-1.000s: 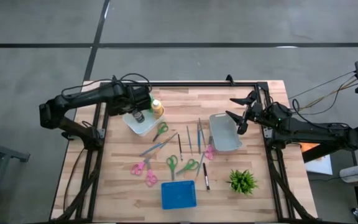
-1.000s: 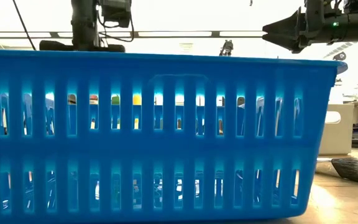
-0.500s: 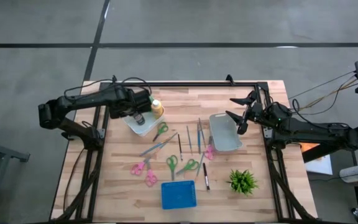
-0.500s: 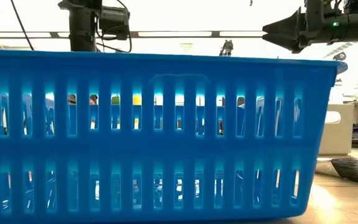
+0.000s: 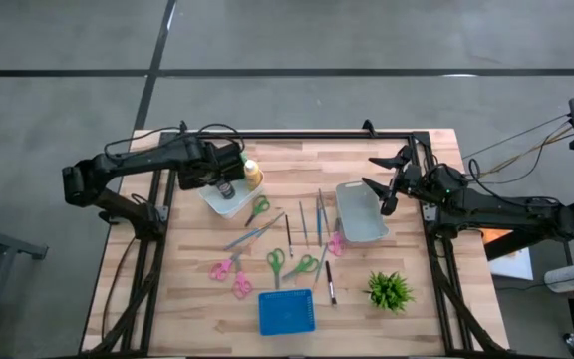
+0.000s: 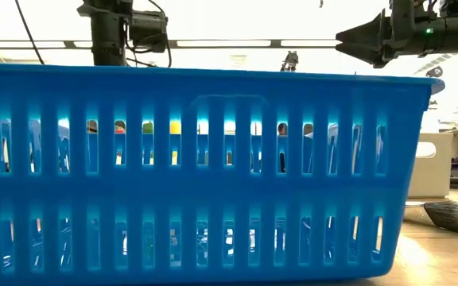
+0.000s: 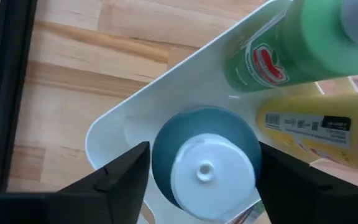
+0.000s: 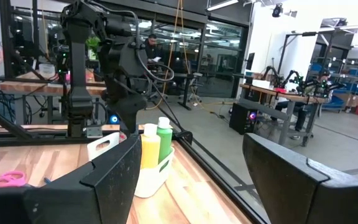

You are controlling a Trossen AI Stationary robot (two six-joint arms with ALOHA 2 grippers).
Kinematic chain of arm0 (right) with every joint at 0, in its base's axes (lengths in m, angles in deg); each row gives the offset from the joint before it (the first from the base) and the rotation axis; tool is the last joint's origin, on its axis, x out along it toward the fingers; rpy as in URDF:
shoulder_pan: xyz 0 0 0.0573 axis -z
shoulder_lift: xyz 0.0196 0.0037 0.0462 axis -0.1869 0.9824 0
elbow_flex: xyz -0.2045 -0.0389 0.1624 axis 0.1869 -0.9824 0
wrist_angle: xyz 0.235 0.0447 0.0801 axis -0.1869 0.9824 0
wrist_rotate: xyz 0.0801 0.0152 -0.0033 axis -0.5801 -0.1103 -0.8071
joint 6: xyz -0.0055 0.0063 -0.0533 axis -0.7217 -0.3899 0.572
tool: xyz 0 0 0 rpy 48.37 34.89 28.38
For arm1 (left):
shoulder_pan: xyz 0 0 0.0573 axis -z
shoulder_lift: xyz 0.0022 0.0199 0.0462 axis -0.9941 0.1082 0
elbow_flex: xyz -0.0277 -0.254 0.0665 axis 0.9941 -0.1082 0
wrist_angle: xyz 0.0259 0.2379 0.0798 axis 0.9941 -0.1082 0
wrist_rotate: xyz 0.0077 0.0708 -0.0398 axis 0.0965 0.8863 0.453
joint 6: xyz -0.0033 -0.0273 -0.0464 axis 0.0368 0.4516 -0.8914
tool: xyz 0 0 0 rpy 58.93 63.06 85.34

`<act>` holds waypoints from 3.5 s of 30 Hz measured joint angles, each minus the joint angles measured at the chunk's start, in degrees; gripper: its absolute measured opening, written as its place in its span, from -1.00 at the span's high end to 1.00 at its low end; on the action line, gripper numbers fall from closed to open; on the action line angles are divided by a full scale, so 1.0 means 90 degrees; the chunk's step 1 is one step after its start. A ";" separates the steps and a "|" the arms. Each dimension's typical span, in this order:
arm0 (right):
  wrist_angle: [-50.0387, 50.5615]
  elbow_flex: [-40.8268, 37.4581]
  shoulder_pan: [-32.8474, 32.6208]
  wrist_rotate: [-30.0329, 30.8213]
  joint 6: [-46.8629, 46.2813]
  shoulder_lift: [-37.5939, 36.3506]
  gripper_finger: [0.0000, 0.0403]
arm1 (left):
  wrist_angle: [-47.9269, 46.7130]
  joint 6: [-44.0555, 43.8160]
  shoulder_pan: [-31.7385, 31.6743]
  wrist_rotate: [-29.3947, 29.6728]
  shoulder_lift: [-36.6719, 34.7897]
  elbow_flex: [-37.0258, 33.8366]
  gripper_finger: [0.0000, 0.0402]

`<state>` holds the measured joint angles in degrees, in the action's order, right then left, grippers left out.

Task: Pick & Place Paint Supplies
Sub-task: Put the black paint bottle into the white bin, then put the blue paintbrush into the gray bin

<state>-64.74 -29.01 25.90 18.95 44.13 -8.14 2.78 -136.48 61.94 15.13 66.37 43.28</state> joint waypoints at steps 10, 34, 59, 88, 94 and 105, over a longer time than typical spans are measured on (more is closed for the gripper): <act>0.0000 -0.0001 0.0000 0.0000 0.0003 0.0000 -0.38 | -0.0028 0.0002 0.0000 0.0024 -0.0001 0.0000 -0.63; 0.0000 -0.0001 -0.0002 0.0000 0.0012 0.0000 -0.38 | -0.0444 0.0362 0.0000 0.0001 -0.0044 0.0707 -0.64; 0.0000 -0.0001 -0.0002 0.0000 0.0004 -0.0002 -0.38 | -0.0475 0.0900 0.1498 -0.0226 -0.0085 0.1390 -0.64; 0.0102 -0.0001 0.0000 0.0000 0.0011 -0.0002 -0.38 | 0.0829 0.1395 0.3390 -0.0285 0.1604 0.1348 -0.63; 0.0102 0.0001 -0.0002 0.0000 0.0001 -0.0002 -0.38 | 0.0953 0.1550 0.3387 -0.0426 0.1986 0.1348 -0.63; 0.0108 0.0000 -0.0001 -0.0001 0.0014 0.0000 -0.38 | 0.1068 0.2130 0.3364 -0.0094 0.2177 0.1348 -0.63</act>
<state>-63.77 -29.02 25.89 18.94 44.26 -8.13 12.39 -117.32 92.21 14.28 85.96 55.41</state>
